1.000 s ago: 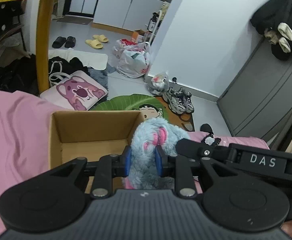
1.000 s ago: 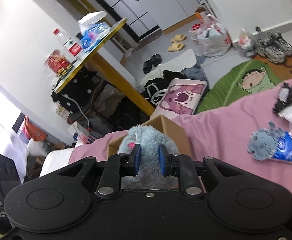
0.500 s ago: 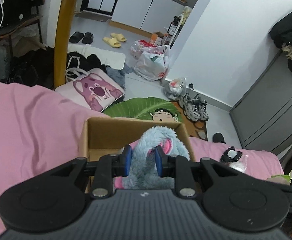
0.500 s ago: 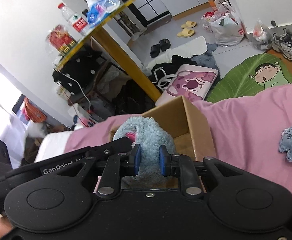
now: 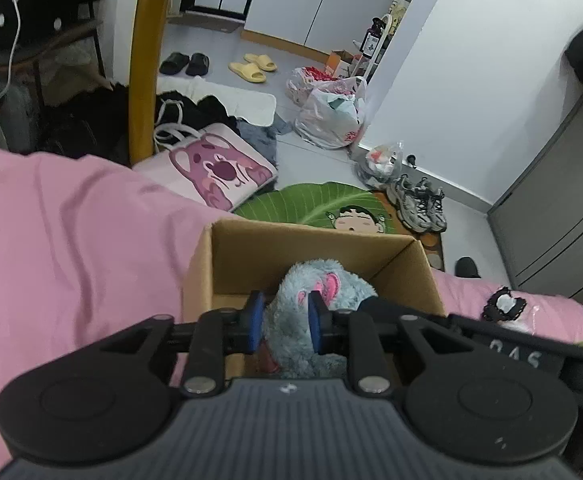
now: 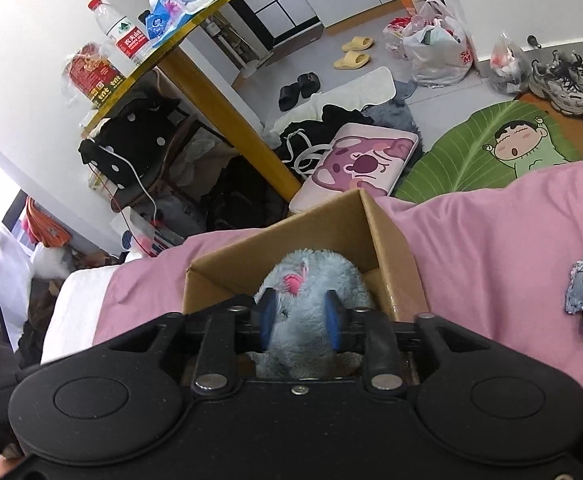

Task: Organize soft objects
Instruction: 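Lift the plush ball with the left tool and lower it into the box, then open the left tool to release the plush ball and withdraw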

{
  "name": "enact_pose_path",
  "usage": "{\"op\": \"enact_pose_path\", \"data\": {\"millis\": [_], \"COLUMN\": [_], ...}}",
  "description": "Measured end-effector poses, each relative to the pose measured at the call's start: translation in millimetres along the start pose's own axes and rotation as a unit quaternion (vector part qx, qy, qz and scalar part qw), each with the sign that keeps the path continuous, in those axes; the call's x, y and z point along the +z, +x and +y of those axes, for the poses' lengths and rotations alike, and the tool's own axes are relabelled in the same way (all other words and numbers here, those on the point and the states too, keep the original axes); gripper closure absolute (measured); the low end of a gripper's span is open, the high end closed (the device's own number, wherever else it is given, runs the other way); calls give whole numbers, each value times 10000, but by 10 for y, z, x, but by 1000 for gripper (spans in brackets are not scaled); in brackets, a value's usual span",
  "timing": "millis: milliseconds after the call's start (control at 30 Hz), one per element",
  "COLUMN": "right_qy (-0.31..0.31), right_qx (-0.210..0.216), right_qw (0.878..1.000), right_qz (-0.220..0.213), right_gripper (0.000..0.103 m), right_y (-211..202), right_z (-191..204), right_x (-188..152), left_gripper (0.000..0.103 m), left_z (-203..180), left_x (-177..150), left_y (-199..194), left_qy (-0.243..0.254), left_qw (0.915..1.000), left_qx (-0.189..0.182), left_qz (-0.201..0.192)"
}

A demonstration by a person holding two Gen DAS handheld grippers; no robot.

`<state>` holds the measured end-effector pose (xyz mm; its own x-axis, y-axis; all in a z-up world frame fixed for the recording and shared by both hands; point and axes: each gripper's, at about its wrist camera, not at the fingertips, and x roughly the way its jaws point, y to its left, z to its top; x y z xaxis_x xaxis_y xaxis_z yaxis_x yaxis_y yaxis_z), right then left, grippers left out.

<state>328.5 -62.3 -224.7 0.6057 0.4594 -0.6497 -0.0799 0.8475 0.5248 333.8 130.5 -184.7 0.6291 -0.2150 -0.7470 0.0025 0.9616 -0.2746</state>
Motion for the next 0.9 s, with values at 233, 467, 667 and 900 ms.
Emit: {"op": "enact_pose_path", "data": {"millis": [233,467,667,900], "right_qy": [243,386,362,268], "right_qx": [191,327,454,314], "right_qw": [9995,9978,9952,9943], "right_qz": [-115,-433,-790,-978], "right_gripper": [40,22,4,0], "right_y": [-221,-622,-956,-1276], "right_z": [-67,-203,-378,-548], "right_x": [46,131,115,103], "left_gripper": [68,30,24,9], "left_z": [-69,-238,-531,-752], "left_x": [-4,-11,-1,-32], "left_y": [-215,-545,-768,-937], "left_qy": [-61,-408,-356,-467], "left_qw": [9998,9983,9958,9927], "left_qx": [84,139,341,349], "left_qz": [-140,-400,-765,-1059]}}
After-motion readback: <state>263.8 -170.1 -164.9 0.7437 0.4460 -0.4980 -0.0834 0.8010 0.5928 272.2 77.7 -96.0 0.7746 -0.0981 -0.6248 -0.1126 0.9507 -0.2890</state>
